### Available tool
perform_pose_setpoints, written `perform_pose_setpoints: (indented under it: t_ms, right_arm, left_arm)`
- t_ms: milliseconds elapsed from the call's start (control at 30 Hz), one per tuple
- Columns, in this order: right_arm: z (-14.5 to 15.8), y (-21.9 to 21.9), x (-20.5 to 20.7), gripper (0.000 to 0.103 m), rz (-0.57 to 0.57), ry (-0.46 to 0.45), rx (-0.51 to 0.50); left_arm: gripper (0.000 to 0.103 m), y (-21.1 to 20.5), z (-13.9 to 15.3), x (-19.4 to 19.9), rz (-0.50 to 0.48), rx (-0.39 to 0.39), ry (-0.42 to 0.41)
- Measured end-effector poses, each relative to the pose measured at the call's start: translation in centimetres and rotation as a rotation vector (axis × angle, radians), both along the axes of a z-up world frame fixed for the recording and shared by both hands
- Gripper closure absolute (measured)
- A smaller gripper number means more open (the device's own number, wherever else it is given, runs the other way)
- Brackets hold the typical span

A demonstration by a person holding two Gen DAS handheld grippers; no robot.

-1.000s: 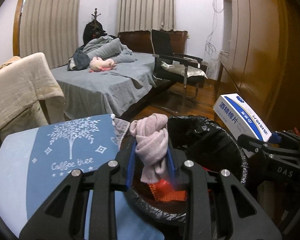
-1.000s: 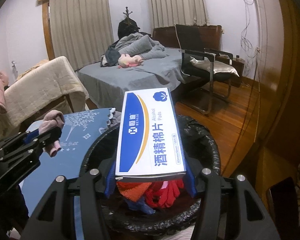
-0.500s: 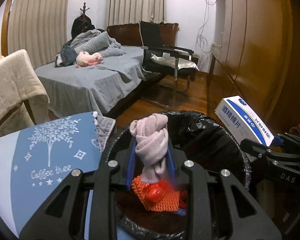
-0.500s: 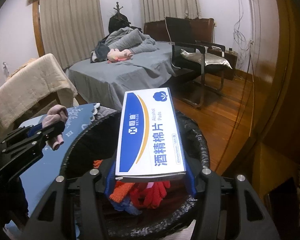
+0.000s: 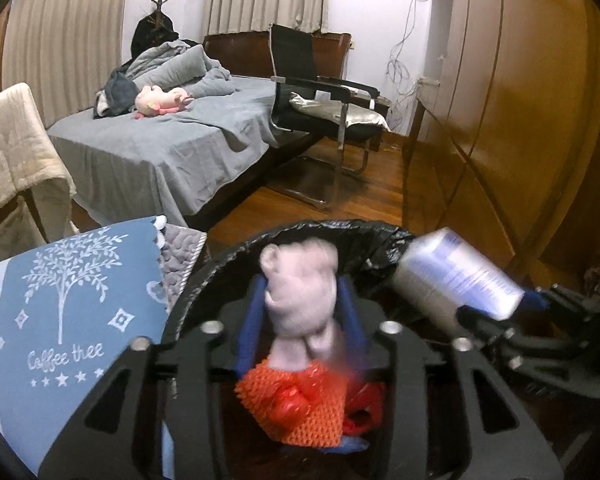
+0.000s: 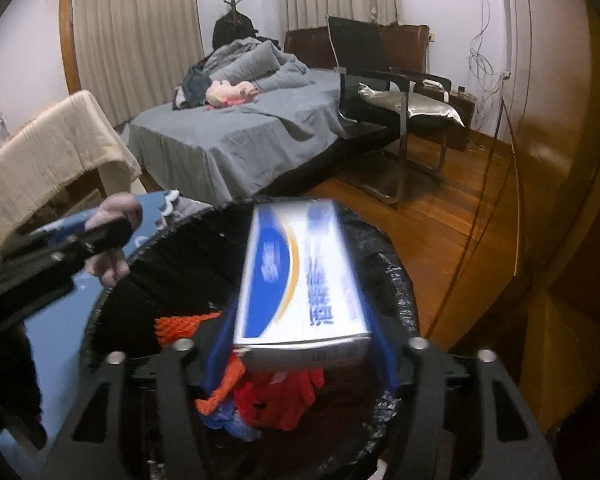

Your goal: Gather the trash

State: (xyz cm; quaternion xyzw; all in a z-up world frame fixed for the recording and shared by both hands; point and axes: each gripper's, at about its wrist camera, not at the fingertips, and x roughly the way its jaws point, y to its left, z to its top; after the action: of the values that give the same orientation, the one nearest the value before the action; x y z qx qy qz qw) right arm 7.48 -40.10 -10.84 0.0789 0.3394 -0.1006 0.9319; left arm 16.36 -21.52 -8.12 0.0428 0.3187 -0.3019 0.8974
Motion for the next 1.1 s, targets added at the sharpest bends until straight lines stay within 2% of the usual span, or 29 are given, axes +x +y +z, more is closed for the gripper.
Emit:
perform_pose_setpoints:
  t_ms: [67,133,200,267,333,600,933,1100]
  right_arm:
    - [-0.3,-0.2,0.1,0.029,-0.007,0.006,-0.001]
    - [-0.2,-0.3,-0.1,0.023,-0.009,0.007,-0.003]
    - [0.0,-0.3,-0.5,0.011,-0.015,-0.001,-0.011]
    - [0.3,-0.2,-1.0,0.006,-0.01,-0.007,-0.01]
    - [0.7,0.0,-1.4,0.006,-0.002,-0.009,-0.006]
    - [3.2,2.3,-2.7,0.006,0.051,-0.037,0.015]
    - [6.7,5.6,-4.0,0.006,0.114,-0.085,0.015]
    - [8.0,7.0,-4.5,0.006,0.127,-0.099,0.013]
  left_arm:
    - [0.043,0.0,0.3,0.0,-0.003,-0.009,-0.008]
    - [0.039,0.4,0.7,0.0,0.001,-0.018,-0.014]
    - [0.031,1.0,1.1,0.0,0.015,-0.022,-0.019]
    - [0.025,2.0,1.6,0.1,0.03,-0.028,-0.027]
    - [0.017,3.1,2.1,0.0,0.052,-0.027,-0.042]
    - [0.011,6.9,3.7,-2.0,0.117,0.006,-0.062]
    - [0.009,10.5,5.5,-4.9,0.207,0.026,-0.081]
    - [0.008,11.6,6.1,-6.5,0.221,0.025,-0.099]
